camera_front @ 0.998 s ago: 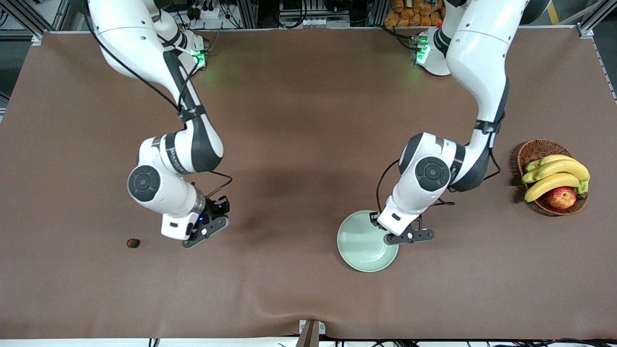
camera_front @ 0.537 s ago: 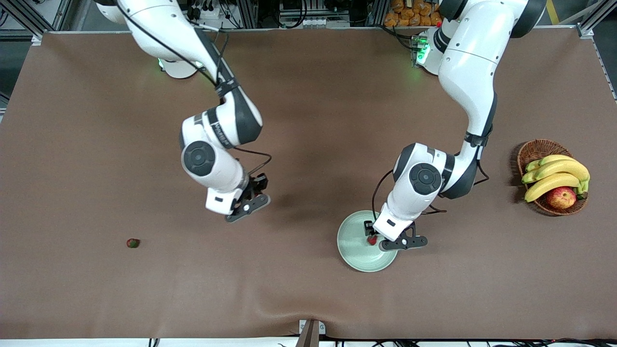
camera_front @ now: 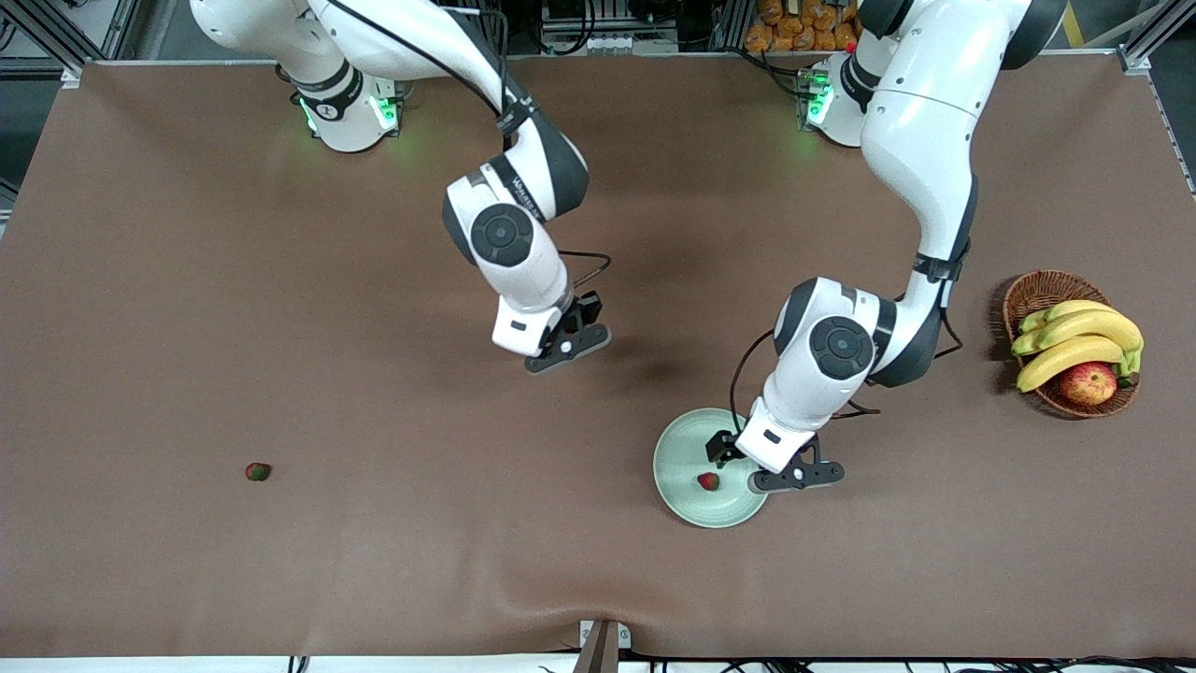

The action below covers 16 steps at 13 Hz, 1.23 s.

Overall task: Collect all strawberries into plate
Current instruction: 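Carry the strawberry to mid-table and release it from the right gripper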

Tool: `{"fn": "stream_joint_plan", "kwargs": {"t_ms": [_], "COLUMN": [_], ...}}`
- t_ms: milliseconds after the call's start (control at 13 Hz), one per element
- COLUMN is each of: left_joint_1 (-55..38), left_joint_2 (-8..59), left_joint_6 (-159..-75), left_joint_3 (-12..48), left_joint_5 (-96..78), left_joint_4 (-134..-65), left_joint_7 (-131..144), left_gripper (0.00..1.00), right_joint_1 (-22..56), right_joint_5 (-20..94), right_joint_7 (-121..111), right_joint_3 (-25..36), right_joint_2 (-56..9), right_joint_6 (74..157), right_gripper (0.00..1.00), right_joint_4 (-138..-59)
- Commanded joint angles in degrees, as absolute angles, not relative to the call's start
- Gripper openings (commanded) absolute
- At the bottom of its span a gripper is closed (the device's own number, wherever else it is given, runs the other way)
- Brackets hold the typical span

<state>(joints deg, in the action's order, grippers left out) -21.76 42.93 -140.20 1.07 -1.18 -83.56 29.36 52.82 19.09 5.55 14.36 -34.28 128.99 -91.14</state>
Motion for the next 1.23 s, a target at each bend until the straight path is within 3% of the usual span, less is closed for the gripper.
{"fn": "stream_joint_plan", "kwargs": {"t_ms": [0,614,1152], "left_joint_1": [-21.3,-20.3,-20.0], "left_joint_2": [40.4,37.4,35.9], "left_joint_6": [-138.7,-130.7,-124.1], "left_joint_3": [1.3,1.3,1.2], "left_joint_5": [-0.4,-0.4,-0.4], "left_joint_4": [-85.3,-85.3,-85.6], "left_joint_7": [29.6,29.6,29.4], "left_gripper": [1.0,1.0,1.0], "right_joint_1": [55.7,59.7,62.9], "right_joint_5": [19.8,19.9,19.9], "right_joint_7": [6.0,9.2,13.2], "right_joint_3": [14.9,14.9,14.9], "right_joint_2": [-34.4,-38.0,-43.3], "right_joint_6": [133.1,139.2,149.6], "right_gripper": [0.01,0.04,0.09], "right_joint_4": [-92.8,-92.5,-92.4]}}
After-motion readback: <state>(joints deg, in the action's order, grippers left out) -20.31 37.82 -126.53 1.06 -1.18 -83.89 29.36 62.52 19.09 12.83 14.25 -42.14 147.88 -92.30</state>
